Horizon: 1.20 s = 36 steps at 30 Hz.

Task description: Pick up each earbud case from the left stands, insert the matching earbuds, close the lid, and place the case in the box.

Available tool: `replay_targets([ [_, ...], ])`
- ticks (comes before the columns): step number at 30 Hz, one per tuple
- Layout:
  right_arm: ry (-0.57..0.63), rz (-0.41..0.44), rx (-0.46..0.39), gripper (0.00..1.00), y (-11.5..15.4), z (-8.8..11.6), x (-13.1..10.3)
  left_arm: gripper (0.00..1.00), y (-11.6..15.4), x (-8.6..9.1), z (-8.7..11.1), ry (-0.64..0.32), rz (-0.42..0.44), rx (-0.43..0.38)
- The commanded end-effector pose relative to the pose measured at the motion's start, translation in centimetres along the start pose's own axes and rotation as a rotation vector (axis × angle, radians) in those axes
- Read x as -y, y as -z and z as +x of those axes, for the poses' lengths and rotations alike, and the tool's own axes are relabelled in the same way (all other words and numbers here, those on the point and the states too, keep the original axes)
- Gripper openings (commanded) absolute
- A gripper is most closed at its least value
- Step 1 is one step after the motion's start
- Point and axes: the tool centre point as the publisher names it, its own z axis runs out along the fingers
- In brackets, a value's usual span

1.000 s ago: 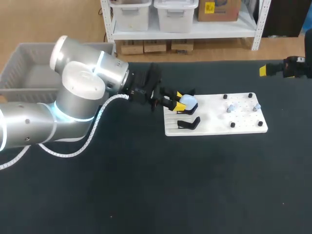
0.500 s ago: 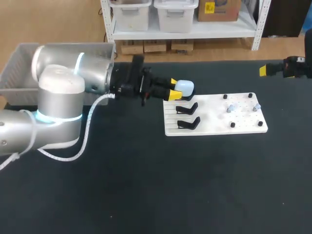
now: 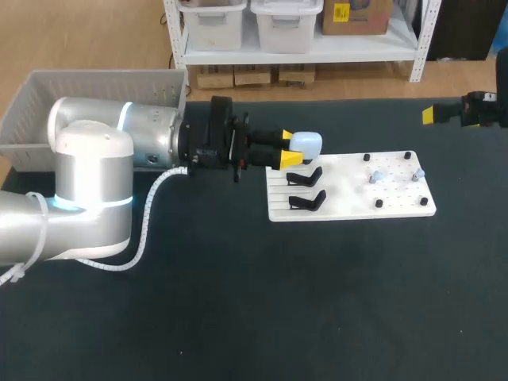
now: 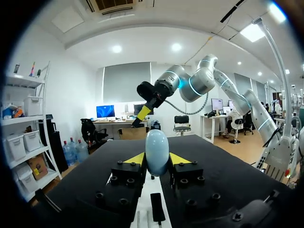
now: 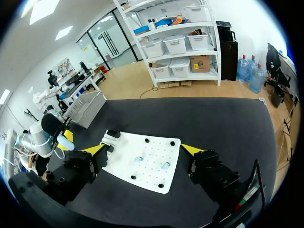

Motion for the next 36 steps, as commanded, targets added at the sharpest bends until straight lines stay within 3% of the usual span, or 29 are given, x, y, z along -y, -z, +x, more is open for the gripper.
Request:
replay_targets([
  [1,0.0,0.001,-0.001,1.0,0.0,0.0,0.0,0.0,0.2,0.8,0.2,0.006,-0.073,0.017],
  [8,0.0,0.001,-0.001,1.0,0.0,0.0,0.0,0.0,0.2,0.7,0.8,0.031,-0.064,0.06],
  [21,0.0,0.001,-0.001,1.0,0.0,0.0,0.0,0.0,-0.1,0.6,1.0,0.019,-0.032,0.056],
  [36,0.187,-0.068,-0.058,1.0,1.3,2.2,-6.1,0.0,0.1,0.6,1.4,0.01,-0.039,0.061],
])
